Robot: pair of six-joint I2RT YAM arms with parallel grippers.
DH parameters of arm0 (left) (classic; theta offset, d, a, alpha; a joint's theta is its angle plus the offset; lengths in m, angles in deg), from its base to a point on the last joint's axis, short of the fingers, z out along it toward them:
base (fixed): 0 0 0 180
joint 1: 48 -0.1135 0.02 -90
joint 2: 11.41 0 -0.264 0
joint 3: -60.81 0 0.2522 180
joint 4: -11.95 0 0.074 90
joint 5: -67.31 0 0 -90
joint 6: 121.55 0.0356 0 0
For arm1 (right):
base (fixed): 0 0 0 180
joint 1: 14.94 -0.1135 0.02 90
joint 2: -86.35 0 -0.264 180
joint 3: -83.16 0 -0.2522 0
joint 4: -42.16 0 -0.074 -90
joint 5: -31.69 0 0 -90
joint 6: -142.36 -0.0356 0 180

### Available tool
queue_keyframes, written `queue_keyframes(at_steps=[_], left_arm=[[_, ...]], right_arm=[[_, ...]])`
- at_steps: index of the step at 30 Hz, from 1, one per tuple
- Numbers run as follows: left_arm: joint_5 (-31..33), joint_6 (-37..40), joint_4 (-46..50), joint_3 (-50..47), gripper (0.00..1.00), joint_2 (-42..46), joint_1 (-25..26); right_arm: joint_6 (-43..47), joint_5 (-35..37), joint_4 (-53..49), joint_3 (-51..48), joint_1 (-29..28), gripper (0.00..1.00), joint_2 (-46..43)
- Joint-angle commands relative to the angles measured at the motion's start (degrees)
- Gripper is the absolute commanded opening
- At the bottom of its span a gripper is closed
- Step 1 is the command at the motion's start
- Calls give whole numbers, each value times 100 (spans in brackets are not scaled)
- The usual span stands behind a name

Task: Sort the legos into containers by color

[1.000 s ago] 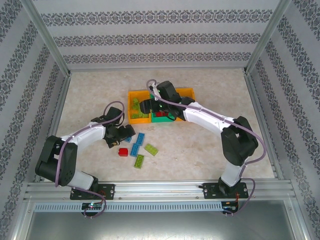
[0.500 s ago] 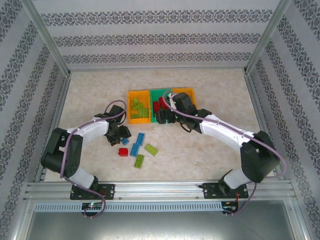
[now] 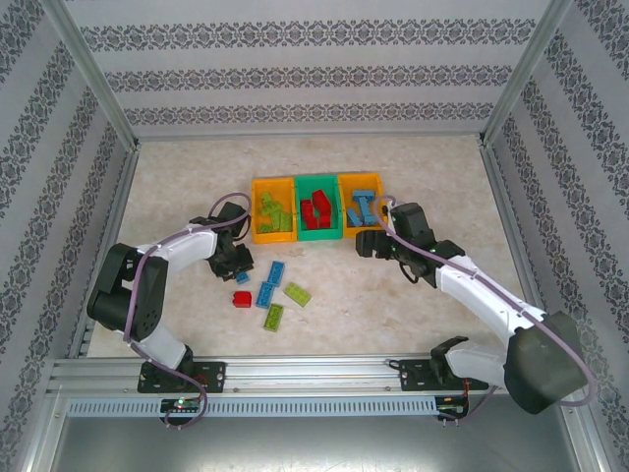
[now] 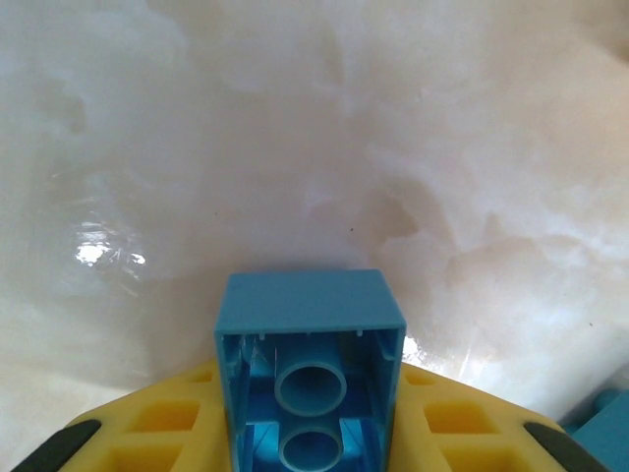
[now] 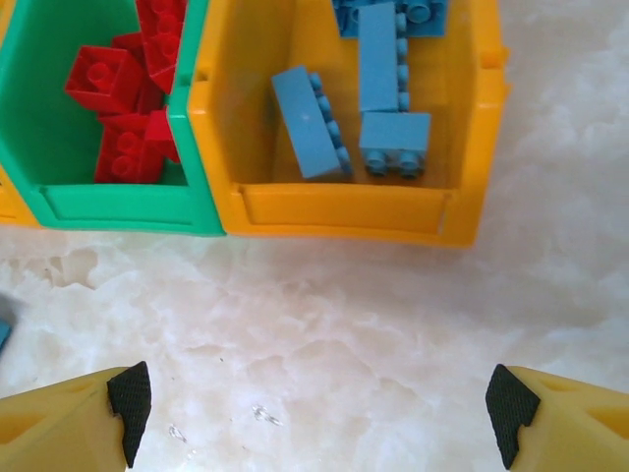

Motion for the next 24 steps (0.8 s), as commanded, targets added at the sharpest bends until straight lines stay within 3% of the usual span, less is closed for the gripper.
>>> queue_keyframes(at_steps=[1, 8, 14, 20, 24], left_arm=[[-5, 138, -405, 10, 24, -25, -18], [-65, 53, -233, -190, 21, 614, 60], [66, -96, -95, 100, 20, 1029, 579], [119, 188, -118, 1338, 20, 380, 1303], [-291, 645, -347, 2305, 19, -330, 1511]], right_arm=[[-143, 54, -348, -13, 157, 91, -53], [-352, -203, -310, -144, 721, 92, -170], [-283, -552, -411, -12, 1210, 91, 25], [-264, -746, -487, 78, 1427, 91, 188], [-259, -777, -602, 49, 1476, 91, 199]])
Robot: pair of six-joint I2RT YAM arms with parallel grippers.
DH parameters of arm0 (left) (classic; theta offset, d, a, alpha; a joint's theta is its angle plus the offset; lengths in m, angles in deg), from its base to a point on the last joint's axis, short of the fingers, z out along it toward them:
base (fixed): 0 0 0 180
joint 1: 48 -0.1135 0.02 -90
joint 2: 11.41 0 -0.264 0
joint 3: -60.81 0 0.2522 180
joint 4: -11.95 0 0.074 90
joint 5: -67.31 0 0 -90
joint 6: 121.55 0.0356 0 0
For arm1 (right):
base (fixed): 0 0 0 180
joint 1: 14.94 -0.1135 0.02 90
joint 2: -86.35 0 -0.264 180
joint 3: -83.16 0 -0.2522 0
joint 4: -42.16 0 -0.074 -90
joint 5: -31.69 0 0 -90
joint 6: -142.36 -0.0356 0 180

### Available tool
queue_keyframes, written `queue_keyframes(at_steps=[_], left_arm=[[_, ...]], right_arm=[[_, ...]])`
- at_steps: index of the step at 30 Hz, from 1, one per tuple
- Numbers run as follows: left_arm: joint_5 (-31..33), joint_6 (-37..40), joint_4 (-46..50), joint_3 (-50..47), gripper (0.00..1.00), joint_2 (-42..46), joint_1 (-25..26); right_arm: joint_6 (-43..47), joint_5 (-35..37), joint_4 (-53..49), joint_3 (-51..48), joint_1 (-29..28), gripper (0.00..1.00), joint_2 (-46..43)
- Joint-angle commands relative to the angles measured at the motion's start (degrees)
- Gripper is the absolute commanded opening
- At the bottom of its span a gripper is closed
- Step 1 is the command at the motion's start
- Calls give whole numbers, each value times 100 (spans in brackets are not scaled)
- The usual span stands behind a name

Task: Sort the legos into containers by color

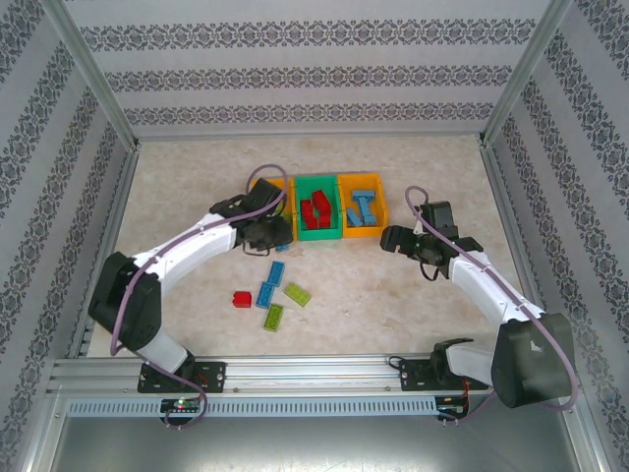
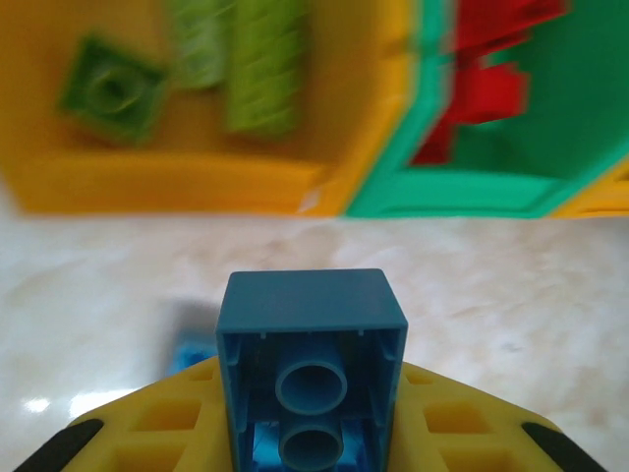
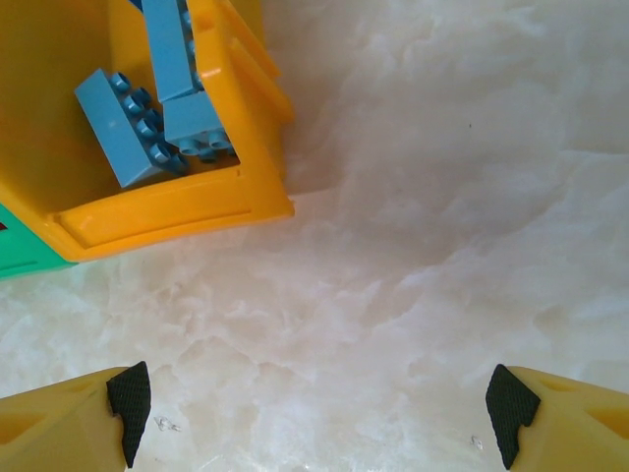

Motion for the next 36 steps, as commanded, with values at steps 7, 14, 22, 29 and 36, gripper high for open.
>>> queue_keyframes(at_steps=[7, 14, 22, 29, 36], left_arm=[[-1358, 812, -903, 1689, 19, -1374, 134], [-2079, 1050, -1127, 2840, 19, -2281, 228], [-2314, 1029, -1012, 4076, 19, -3270, 275], [-2170, 957, -795, 5151, 20, -4063, 253], [-2025, 722, -864, 5619, 23, -4455, 224]], right_arm=[[12, -198, -400, -50, 76, 91, 28], [-114, -477, -300, -243, 75, 91, -5], [-217, -558, -243, -307, 75, 91, -37], [-223, -751, -28, -475, 80, 90, -275], [-97, -1097, 21, -700, 19, 89, -632]])
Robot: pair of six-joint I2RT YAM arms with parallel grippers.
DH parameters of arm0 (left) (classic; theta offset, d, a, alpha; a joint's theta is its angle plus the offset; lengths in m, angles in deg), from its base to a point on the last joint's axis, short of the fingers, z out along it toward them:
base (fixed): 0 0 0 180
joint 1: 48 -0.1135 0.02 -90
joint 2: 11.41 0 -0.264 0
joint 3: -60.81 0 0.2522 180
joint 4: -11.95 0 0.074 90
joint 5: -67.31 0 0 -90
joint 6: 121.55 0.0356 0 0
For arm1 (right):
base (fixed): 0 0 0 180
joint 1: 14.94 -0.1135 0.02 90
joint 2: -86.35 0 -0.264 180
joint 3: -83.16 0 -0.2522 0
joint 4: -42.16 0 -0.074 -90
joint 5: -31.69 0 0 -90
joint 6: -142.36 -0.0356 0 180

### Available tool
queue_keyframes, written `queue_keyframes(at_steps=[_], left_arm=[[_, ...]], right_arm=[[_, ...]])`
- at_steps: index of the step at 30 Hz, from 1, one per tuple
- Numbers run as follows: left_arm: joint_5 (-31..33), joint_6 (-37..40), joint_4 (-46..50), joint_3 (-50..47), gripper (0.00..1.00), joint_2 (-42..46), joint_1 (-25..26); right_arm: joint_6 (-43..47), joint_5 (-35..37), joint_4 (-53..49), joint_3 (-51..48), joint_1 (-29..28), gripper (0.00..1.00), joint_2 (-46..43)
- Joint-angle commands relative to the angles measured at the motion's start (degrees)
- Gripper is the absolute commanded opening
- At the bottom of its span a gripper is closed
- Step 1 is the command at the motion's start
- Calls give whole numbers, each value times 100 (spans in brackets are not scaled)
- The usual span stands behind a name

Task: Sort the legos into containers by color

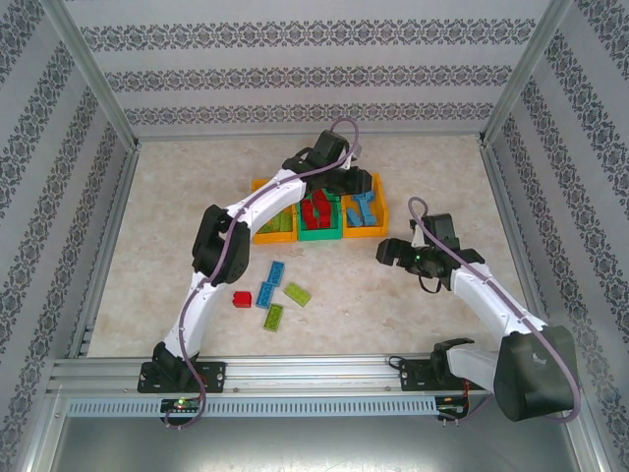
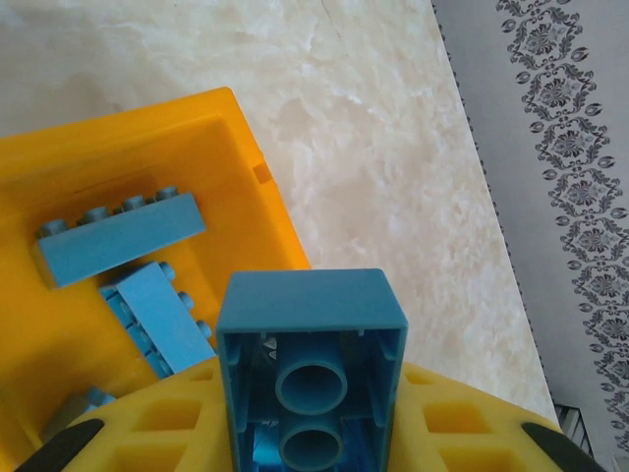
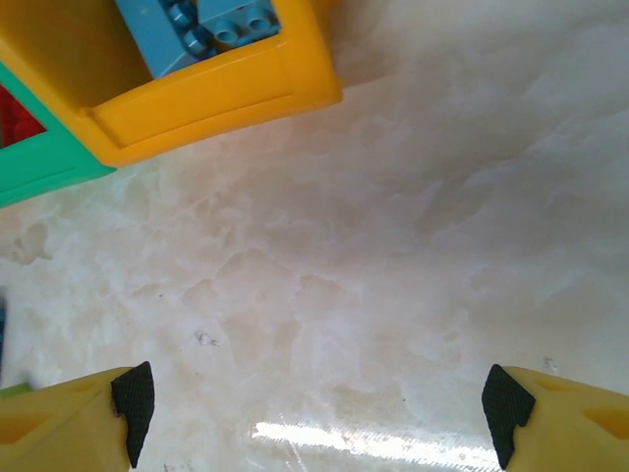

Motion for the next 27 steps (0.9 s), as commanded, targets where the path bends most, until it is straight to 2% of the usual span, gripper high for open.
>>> queue_keyframes(at_steps=[1, 4, 8, 12, 14, 21, 27], left_arm=[[104, -156, 29, 260, 24, -119, 4], [226, -195, 161, 304, 29, -174, 4], [249, -226, 275, 303, 44, -149, -2], [193, -289, 239, 245, 76, -12, -5], [158, -285, 197, 137, 100, 167, 4], [809, 40, 238, -614, 100, 1123, 12], [1660, 247, -11, -1886, 99, 2134, -29]], right_arm=[[83, -258, 60, -172, -31, 89, -227], [85, -223, 52, -241, -143, 90, -356], [94, -124, 44, -296, -327, 90, -445], [96, -18, 47, -282, -475, 90, -446], [136, -2, 54, -243, -594, 90, -455], [452, 407, 131, -163, -1342, 91, -534], [897, 843, 357, 116, -2445, 90, -155]])
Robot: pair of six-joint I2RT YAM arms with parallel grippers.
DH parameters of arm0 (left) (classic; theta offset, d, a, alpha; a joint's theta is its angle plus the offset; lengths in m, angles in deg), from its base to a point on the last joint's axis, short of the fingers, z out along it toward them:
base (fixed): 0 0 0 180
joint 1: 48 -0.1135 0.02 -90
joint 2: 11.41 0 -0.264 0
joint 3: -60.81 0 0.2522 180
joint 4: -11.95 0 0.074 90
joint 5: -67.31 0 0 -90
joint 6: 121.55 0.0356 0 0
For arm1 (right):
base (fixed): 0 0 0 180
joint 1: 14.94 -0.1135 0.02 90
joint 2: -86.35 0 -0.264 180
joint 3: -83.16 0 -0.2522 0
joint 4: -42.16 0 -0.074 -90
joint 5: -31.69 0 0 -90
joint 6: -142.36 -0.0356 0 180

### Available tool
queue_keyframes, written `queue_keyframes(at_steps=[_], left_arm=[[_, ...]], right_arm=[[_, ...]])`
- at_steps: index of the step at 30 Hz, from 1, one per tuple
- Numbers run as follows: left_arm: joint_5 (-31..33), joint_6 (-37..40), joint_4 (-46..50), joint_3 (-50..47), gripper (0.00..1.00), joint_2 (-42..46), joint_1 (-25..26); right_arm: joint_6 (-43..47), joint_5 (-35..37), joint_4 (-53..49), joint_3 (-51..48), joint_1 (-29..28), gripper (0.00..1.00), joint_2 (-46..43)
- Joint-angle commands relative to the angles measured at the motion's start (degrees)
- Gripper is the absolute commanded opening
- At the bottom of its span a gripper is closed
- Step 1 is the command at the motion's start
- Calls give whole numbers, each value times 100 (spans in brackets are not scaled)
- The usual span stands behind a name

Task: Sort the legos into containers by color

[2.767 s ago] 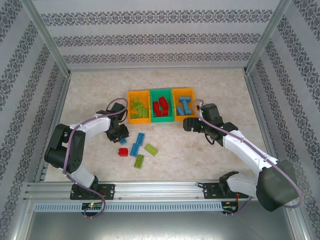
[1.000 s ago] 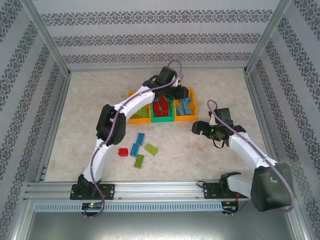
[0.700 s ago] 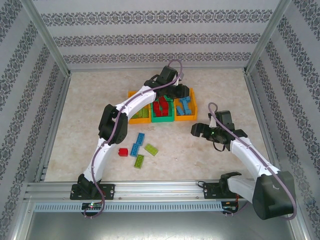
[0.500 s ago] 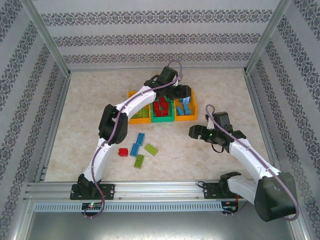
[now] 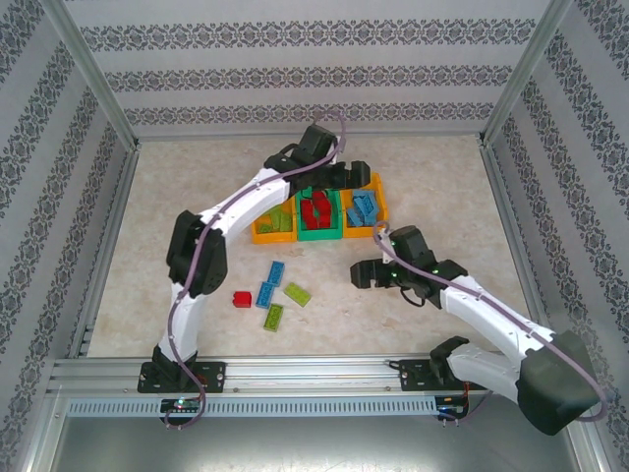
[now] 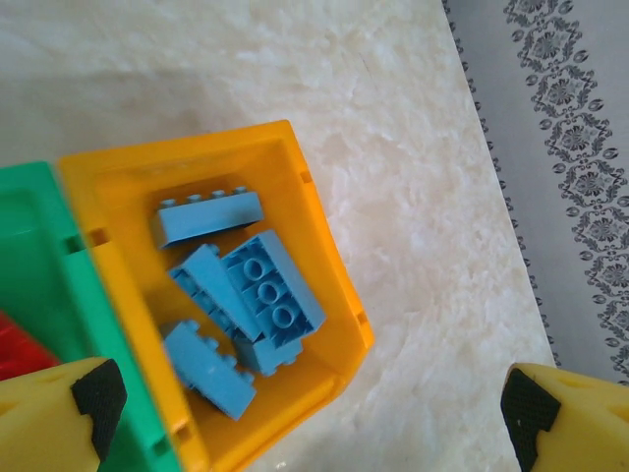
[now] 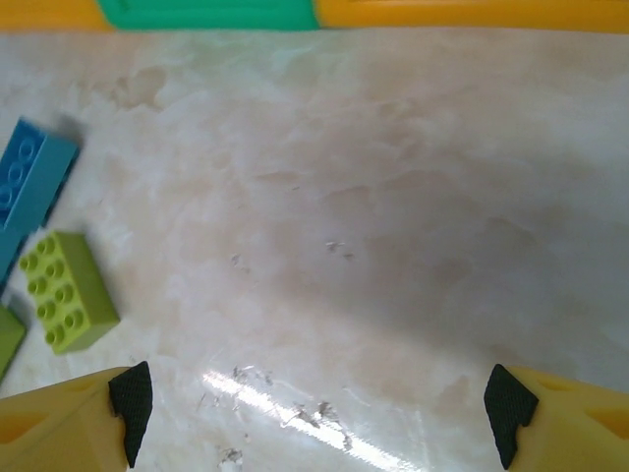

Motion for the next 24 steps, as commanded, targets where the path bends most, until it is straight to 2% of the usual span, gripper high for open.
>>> queue_keyframes(at_steps=[1, 6, 9, 14, 20, 24], left_arm=[[641, 215, -421, -854, 99, 727, -58], [838, -537, -1920, -2833, 99, 1805, -421], [807, -754, -2198, -3476, 99, 2180, -684], [1000, -669, -1893, -3902, 99, 2613, -924], [1157, -1044, -2621, -5005, 99, 3399, -1306], [1156, -1032, -2535, -5355, 99, 3717, -1472]], right_arm=[[469, 430, 261, 343, -601, 90, 310], [966, 843, 422, 717, -1663, 89, 987], [1178, 986, 453, 990, -2105, 88, 1479], [1355, 914, 484, 1385, -2488, 83, 2227], [1602, 888, 453, 1763, -2697, 81, 2838], [1761, 887, 351, 2066, -2845, 78, 3318]])
